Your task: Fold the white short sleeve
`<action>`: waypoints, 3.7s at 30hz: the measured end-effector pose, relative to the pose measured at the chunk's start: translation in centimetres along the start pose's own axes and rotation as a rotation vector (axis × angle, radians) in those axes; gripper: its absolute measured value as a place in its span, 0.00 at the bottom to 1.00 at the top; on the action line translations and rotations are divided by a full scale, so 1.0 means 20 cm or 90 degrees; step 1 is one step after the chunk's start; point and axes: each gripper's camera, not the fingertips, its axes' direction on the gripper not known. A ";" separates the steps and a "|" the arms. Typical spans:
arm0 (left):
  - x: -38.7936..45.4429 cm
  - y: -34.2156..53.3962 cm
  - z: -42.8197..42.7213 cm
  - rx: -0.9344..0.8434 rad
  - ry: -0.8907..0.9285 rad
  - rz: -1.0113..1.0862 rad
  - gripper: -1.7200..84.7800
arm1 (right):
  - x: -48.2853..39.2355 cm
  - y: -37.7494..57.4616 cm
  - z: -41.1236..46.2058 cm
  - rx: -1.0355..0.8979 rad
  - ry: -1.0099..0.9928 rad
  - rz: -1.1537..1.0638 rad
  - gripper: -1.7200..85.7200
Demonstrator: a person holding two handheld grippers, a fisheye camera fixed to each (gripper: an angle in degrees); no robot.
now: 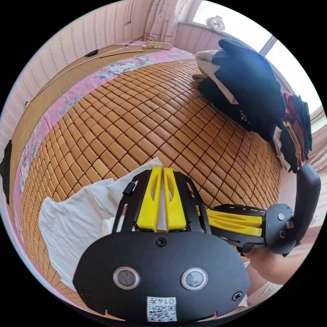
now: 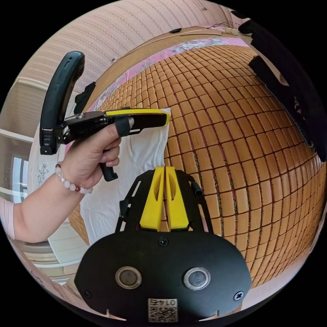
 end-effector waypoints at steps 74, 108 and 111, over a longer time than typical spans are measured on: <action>-0.62 2.21 -0.91 0.232 -0.116 -0.393 0.09 | -1.17 -0.21 0.31 -0.131 0.024 -0.404 0.07; -0.06 -0.03 -0.13 0.071 0.068 -0.020 0.11 | 0.06 0.16 0.02 -0.012 0.091 -0.042 0.09; 0.01 -0.11 -0.04 0.047 0.023 -0.010 0.11 | 0.11 0.17 0.03 -0.015 0.084 -0.034 0.06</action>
